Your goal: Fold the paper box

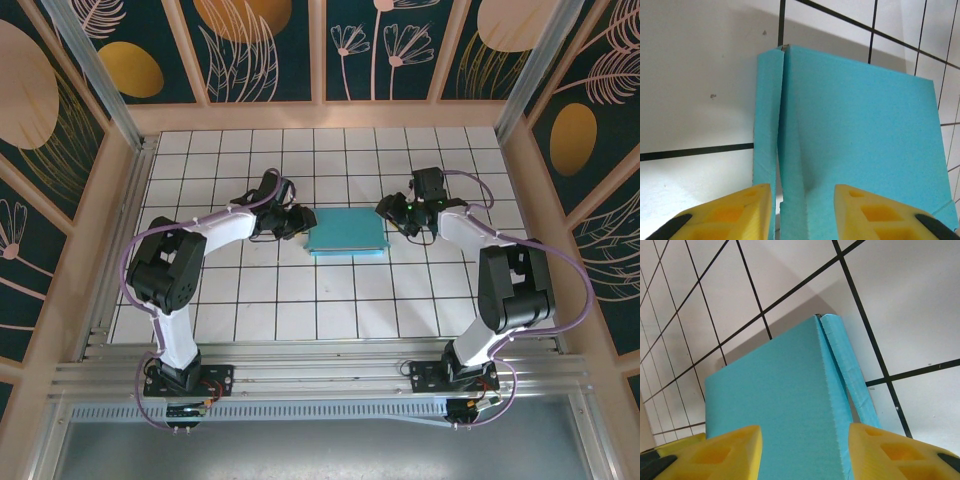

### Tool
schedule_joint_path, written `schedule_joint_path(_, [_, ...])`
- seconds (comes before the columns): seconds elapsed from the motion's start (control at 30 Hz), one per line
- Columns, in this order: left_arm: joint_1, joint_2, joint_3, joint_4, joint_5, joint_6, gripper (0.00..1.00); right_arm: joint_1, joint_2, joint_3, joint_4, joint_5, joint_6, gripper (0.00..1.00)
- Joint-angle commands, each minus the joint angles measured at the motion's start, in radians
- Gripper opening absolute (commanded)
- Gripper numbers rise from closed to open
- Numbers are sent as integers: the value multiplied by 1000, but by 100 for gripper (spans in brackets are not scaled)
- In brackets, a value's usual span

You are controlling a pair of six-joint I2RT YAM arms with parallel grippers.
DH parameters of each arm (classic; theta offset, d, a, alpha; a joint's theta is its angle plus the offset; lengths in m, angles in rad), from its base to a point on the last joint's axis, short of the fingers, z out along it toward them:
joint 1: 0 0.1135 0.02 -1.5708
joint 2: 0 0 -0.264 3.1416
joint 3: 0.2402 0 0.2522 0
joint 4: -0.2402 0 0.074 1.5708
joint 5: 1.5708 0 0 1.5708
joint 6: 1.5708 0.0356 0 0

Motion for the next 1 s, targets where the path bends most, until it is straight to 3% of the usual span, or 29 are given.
schedule_joint_path(0.0, [-6,-7,25,-44,-19,29,39,7,33,-7,-18,11,-35,50])
schedule_joint_path(0.23, [-7,44,4,-10,15,35,38,15,88,-46,26,-46,-39,46])
schedule_joint_path(0.5, [-9,96,-49,67,68,8,18,17,134,-94,72,-55,-45,34])
schedule_joint_path(0.67, [-8,116,-70,67,58,15,15,19,136,-101,72,-29,-68,32])
schedule_joint_path(0.77, [-8,94,-75,66,52,13,18,19,109,-85,51,-31,-71,34])
schedule_joint_path(0.97, [-8,25,-45,24,4,29,36,18,-4,-57,32,18,-71,45])
